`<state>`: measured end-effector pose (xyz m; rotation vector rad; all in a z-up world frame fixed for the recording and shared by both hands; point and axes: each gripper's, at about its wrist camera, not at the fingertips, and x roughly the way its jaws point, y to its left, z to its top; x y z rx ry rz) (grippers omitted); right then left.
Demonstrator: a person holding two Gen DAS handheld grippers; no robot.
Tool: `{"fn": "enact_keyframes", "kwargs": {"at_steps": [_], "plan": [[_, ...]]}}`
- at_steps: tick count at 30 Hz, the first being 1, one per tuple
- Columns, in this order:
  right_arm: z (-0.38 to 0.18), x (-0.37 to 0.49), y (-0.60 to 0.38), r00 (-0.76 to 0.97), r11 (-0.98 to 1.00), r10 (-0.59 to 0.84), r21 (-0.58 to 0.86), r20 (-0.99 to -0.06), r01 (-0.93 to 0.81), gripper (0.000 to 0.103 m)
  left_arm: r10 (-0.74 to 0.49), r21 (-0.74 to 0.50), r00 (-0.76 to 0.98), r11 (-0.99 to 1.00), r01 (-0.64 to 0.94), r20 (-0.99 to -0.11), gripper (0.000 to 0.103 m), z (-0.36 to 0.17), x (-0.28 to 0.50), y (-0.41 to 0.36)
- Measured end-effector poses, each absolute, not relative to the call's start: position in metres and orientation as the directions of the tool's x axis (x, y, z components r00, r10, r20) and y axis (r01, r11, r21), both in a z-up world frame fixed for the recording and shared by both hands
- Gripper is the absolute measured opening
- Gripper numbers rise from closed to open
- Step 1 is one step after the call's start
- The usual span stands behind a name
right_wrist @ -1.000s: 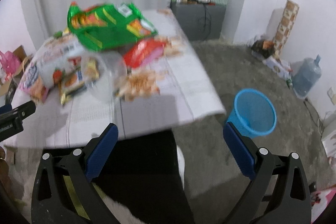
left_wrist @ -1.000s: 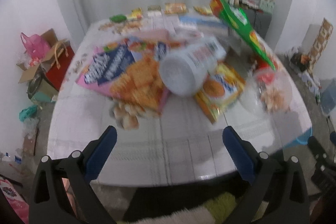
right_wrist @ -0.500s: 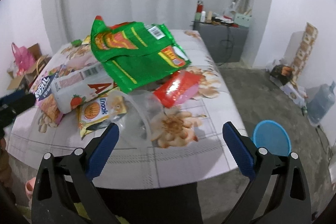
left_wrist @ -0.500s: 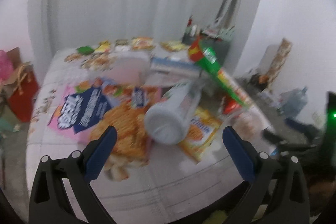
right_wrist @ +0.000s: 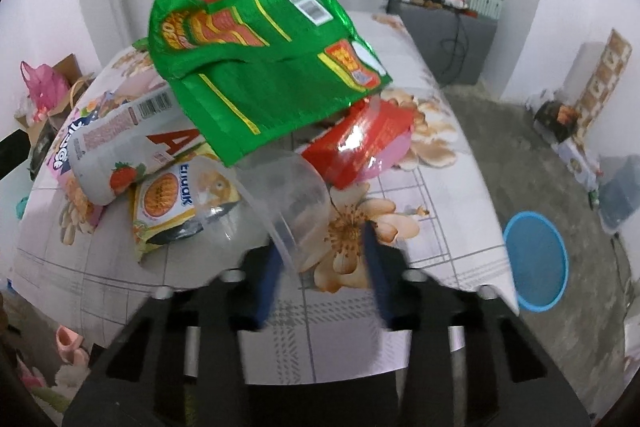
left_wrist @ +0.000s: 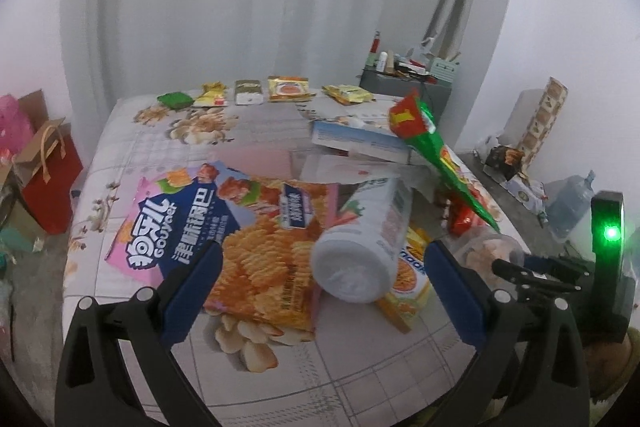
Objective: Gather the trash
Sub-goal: 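Reach the right gripper to the clear plastic cup and close on its rim, then grasp the green foil bag with the left gripper while the right gripper holds the cup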
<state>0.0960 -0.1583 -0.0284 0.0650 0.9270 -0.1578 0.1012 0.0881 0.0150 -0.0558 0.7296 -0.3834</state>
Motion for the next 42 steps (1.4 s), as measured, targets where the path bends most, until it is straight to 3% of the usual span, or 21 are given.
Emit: {"fn": "enact_keyframes", "kwargs": {"at_steps": [2,3,17,25,27,32,34,38,42], "plan": [[-0.03,0.095,-0.164,0.581,0.985,-0.095,0.008,-0.808,0.171,0.007,-0.361,-0.193,0.677,0.93,0.313,-0.641,0.099,0.014,0.105,0.092],[-0.031,0.095,-0.167,0.578,0.984,-0.088,0.019,-0.811,0.176,0.006,-0.361,-0.195,0.677,0.93,0.311,-0.641,0.099,0.014,0.105,0.093],[-0.035,0.085,-0.189,0.574,0.978,-0.017,0.104,-0.819,0.178,0.004,-0.341,-0.26,0.665,0.94,0.222,-0.664,0.098,0.024,0.181,0.105],[-0.029,0.084,-0.196,0.587,0.976,-0.005,0.122,-0.81,0.178,0.004,-0.285,-0.218,0.542,0.958,0.187,-0.791,0.097,0.017,0.273,0.104],[-0.028,0.081,-0.196,0.588,0.976,-0.006,0.125,-0.809,0.181,0.004,-0.328,-0.245,0.533,0.944,0.222,-0.78,0.097,0.024,0.276,0.098],[-0.03,0.08,-0.2,0.584,0.972,0.002,0.138,-0.811,0.188,0.004,-0.64,-0.542,0.352,0.767,0.344,-0.683,0.097,0.041,0.266,0.064],[-0.031,0.08,-0.201,0.585,0.972,0.006,0.142,-0.811,0.187,0.004,-0.666,-0.553,0.311,0.741,0.382,-0.678,0.092,0.045,0.261,0.044],[-0.03,0.078,-0.202,0.597,0.971,0.011,0.151,-0.802,0.185,0.004,-0.604,-0.431,0.309,0.767,0.475,-0.735,0.082,0.048,0.246,0.005],[-0.03,0.075,-0.203,0.611,0.969,0.024,0.169,-0.791,0.182,0.004,-0.526,-0.325,0.312,0.794,0.514,-0.791,0.06,0.042,0.236,-0.017]]}}
